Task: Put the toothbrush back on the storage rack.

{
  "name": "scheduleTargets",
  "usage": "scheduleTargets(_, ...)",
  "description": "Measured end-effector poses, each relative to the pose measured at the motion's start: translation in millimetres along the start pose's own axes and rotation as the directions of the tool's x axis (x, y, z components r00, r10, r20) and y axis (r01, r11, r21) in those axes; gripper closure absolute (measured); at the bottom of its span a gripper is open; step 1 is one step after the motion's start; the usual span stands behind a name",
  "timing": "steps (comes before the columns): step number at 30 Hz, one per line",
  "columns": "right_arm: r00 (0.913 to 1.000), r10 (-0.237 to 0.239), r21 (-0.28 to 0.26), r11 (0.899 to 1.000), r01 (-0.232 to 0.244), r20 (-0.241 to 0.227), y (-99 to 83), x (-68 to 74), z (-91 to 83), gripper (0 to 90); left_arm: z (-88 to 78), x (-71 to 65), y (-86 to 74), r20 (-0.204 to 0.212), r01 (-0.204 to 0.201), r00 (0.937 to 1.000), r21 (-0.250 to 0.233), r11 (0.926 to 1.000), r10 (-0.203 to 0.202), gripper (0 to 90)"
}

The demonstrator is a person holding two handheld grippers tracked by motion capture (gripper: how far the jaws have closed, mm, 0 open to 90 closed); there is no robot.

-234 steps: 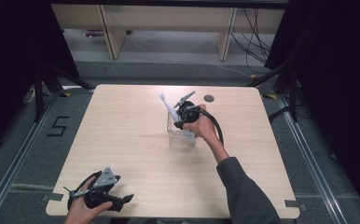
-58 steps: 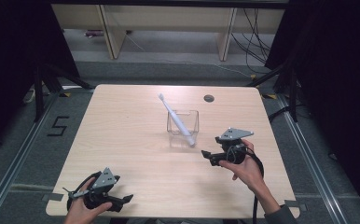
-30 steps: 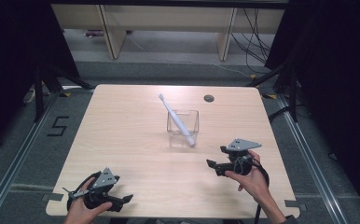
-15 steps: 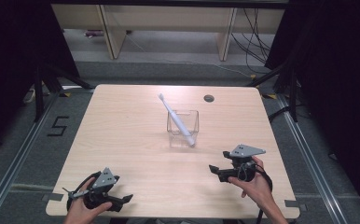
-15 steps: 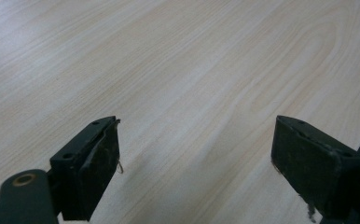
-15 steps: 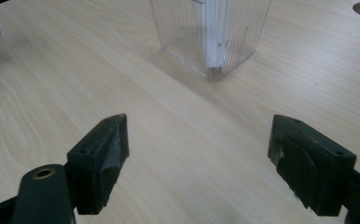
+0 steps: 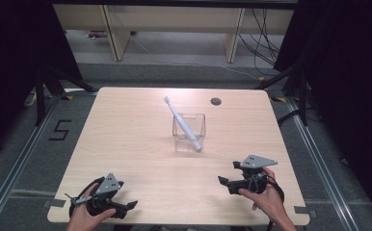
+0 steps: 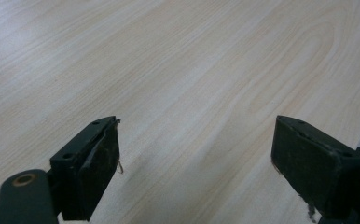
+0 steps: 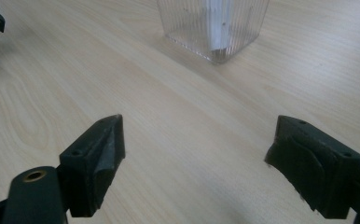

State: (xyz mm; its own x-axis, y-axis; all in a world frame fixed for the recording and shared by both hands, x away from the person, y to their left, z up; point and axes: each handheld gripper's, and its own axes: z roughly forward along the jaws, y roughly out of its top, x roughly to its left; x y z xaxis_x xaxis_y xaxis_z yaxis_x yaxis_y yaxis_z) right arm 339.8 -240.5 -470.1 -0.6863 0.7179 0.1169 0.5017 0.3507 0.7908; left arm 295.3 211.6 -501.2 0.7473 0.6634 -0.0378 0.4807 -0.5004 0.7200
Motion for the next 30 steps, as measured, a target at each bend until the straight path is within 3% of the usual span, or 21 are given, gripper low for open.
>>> scheduleTargets(1, 0.9997, -0.025, -0.005, 1.000, 0.025, 0.002, -0.7, -1.9, -0.3, 16.9, 0.1, -0.2, -0.2, 0.002, 0.005, 1.0000, -0.003, 1.0000, -0.005, 14.9)
scheduleTargets(2, 0.9999, 0.010, 0.008, 1.000, -0.010, -0.005, -2.2, 0.8, -1.1, 17.0, -0.1, -0.3, -0.3, 0.006, 0.006, 1.0000, -0.005, 1.0000, -0.006, 15.0)
scheduleTargets(3, 0.9996, -0.027, 0.000, 1.000, 0.027, -0.013, -2.7, -2.2, -0.8, 16.9, 0.1, -0.5, -0.4, 0.006, 0.010, 0.9999, -0.007, 0.9999, -0.010, 14.9)
scheduleTargets(4, 0.9999, 0.003, 0.005, 1.000, -0.003, -0.013, -4.3, 0.0, -1.1, 16.9, 0.1, -0.4, -0.3, 0.006, 0.009, 0.9999, -0.006, 0.9999, -0.009, 15.0)
scheduleTargets(5, 0.9996, -0.029, -0.007, 1.000, 0.029, 0.005, -4.8, -2.2, -1.7, 16.8, 0.1, -0.5, -0.3, 0.007, 0.008, 0.9999, -0.006, 1.0000, -0.008, 15.0)
scheduleTargets(6, 0.9999, 0.013, 0.006, 1.000, -0.013, -0.005, -5.7, 0.3, -3.0, 16.7, 0.0, 0.0, -0.2, 0.000, 0.000, 1.0000, 0.001, 1.0000, 0.000, 14.9)
scheduleTargets(7, 0.9999, 0.010, 0.009, 1.000, -0.010, -0.001, -6.3, -0.6, -4.0, 16.6, 0.0, 0.0, -0.2, 0.001, -0.001, 1.0000, 0.001, 1.0000, 0.001, 14.9)
scheduleTargets(8, 0.9997, -0.023, -0.004, 1.000, 0.023, 0.005, -6.6, -2.6, -3.9, 16.6, 0.0, -0.1, -0.2, 0.000, -0.001, 1.0000, 0.001, 1.0000, 0.001, 14.9)
scheduleTargets(9, 0.9998, 0.018, 0.007, 1.000, -0.018, -0.007, -8.0, 0.3, -4.5, 16.6, 0.0, -0.1, -0.2, 0.000, -0.001, 1.0000, 0.000, 1.0000, 0.001, 14.9)
scheduleTargets(10, 0.9997, -0.024, -0.004, 1.000, 0.024, 0.009, -8.1, -2.4, -4.9, 16.6, -0.2, -0.1, -0.3, 0.000, -0.001, 1.0000, 0.000, 1.0000, 0.001, 14.9)
scheduleTargets(11, 1.0000, 0.005, 0.002, 1.000, -0.005, -0.001, -9.0, -0.2, -5.1, 16.6, -0.3, -0.1, -0.4, 0.000, 0.001, 1.0000, 0.000, 1.0000, -0.001, 14.9)
scheduleTargets(13, 0.9996, 0.012, 0.006, 1.000, -0.012, -0.026, -10.9, -0.1, -4.4, 16.5, -0.2, -0.6, -0.6, 0.004, 0.009, 0.9999, -0.006, 0.9999, -0.009, 14.9)
scheduleTargets(14, 0.9995, -0.029, 0.002, 1.000, 0.029, -0.009, -11.3, -2.7, -4.5, 16.5, -0.1, -0.7, -0.5, 0.005, 0.011, 0.9999, -0.007, 0.9999, -0.011, 15.0)
scheduleTargets(18, 1.0000, 0.009, 0.030, 1.000, -0.009, -0.004, -16.9, 0.1, -3.5, 16.6, -1.0, -0.7, -0.1, -0.005, 0.010, 0.9999, -0.008, 0.9999, -0.010, 15.0)
scheduleTargets(20, 0.9995, -0.029, 0.024, 0.999, 0.029, 0.009, -18.4, -1.8, -3.2, 16.6, -1.3, -0.4, -0.3, -0.003, 0.005, 1.0000, -0.002, 1.0000, -0.005, 15.0)
scheduleTargets(23, 1.0000, -0.002, 0.036, 0.999, 0.002, 0.002, -21.5, 0.9, -3.8, 16.5, -0.7, -0.4, -0.3, -0.002, 0.001, 1.0000, 0.000, 1.0000, -0.001, 14.9)
scheduleTargets(24, 0.9997, -0.024, 0.030, 0.999, 0.024, 0.009, -22.2, -0.7, -4.2, 16.6, -0.6, -0.5, -0.3, -0.002, 0.002, 1.0000, -0.001, 1.0000, -0.002, 15.0)
scheduleTargets(25, 1.0000, 0.006, 0.045, 0.999, -0.006, 0.000, -23.2, 1.4, -4.8, 16.6, -0.3, -0.8, -0.5, 0.001, 0.004, 1.0000, -0.003, 1.0000, -0.004, 14.9)
scheduleTargets(28, 0.9996, -0.005, 0.046, 0.999, 0.007, -0.028, -26.0, -0.6, -4.9, 16.6, -0.8, -0.5, -0.3, -0.002, -0.001, 1.0000, 0.000, 1.0000, 0.001, 14.9)
scheduleTargets(29, 0.9995, 0.024, 0.056, 0.998, -0.022, -0.022, -27.3, 1.8, -5.9, 16.6, -1.0, -0.5, -0.1, -0.002, -0.002, 1.0000, -0.001, 1.0000, 0.002, 15.0)
scheduleTargets(30, 0.9999, -0.009, 0.052, 0.999, 0.008, 0.005, -28.2, 0.4, -6.6, 16.6, -1.0, -0.5, -0.1, -0.002, -0.002, 1.0000, 0.000, 1.0000, 0.002, 15.0)
